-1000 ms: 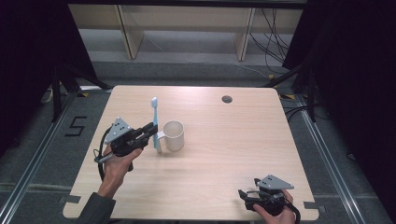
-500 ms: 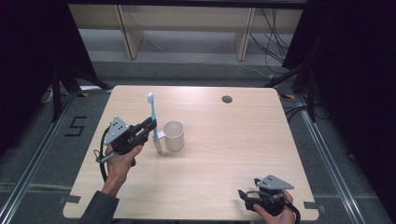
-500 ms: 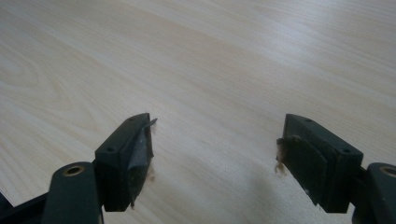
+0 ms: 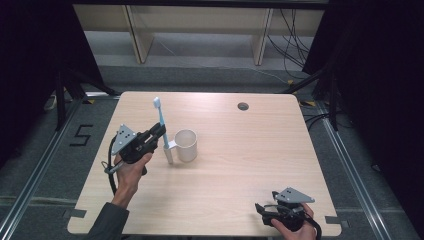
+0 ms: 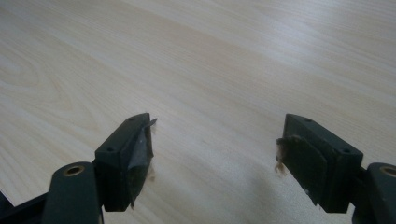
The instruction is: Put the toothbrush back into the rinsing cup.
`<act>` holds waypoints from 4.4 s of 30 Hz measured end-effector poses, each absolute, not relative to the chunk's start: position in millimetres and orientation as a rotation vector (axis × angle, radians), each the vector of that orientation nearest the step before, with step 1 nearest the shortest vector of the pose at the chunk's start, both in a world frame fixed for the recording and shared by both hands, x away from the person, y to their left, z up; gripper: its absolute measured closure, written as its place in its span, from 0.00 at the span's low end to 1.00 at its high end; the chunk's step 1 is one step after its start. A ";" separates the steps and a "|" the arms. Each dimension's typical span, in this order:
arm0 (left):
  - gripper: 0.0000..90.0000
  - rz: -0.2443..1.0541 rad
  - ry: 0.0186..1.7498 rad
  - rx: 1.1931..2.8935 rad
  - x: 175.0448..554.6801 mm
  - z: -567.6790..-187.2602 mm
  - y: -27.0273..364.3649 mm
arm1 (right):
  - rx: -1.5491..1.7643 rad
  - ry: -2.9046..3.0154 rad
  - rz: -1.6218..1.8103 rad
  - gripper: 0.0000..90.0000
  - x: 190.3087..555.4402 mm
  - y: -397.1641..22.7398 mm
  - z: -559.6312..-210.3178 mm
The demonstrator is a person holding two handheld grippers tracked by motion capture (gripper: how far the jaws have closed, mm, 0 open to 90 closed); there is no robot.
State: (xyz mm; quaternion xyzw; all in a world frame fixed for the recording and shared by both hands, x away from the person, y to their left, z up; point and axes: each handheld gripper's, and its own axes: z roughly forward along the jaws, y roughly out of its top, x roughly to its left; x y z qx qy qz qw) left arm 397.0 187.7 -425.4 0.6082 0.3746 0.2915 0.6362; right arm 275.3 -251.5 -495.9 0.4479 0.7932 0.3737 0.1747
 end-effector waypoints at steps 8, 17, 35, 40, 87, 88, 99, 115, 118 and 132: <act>0.87 0.671 0.851 1.387 398.2 -432.6 187.2 | 1.268 2.251 1.059 0.29 275.4 -251.5 -496.2; 0.87 0.681 0.858 1.381 399.4 -439.6 191.0 | 1.263 2.260 1.062 0.29 275.8 -251.6 -496.6; 0.87 0.677 0.851 1.390 397.4 -457.0 191.6 | 1.265 2.260 1.066 0.29 275.6 -251.1 -496.5; 0.87 0.676 0.852 1.397 397.1 -461.2 191.0 | 1.258 2.258 1.047 0.29 275.3 -251.5 -495.9; 0.66 0.674 0.852 1.478 393.4 -477.3 184.4 | 1.234 2.265 1.053 0.29 276.3 -252.1 -495.8; 0.63 0.677 0.851 1.486 392.9 -476.8 184.0 | 1.234 2.264 1.052 0.29 276.3 -252.2 -495.8; 0.51 0.663 0.856 1.515 389.6 -468.5 187.2 | 1.232 2.270 1.047 0.29 276.4 -252.0 -495.8; 0.34 0.600 0.903 1.557 382.9 -463.6 191.8 | 1.233 2.257 1.042 0.29 276.0 -252.4 -495.4; 0.32 0.590 0.907 1.563 381.3 -462.7 193.3 | 1.233 2.256 1.044 0.29 276.0 -252.3 -495.3; 0.30 0.546 0.921 1.563 377.0 -461.8 195.9 | 1.238 2.255 1.042 0.29 275.9 -252.2 -495.5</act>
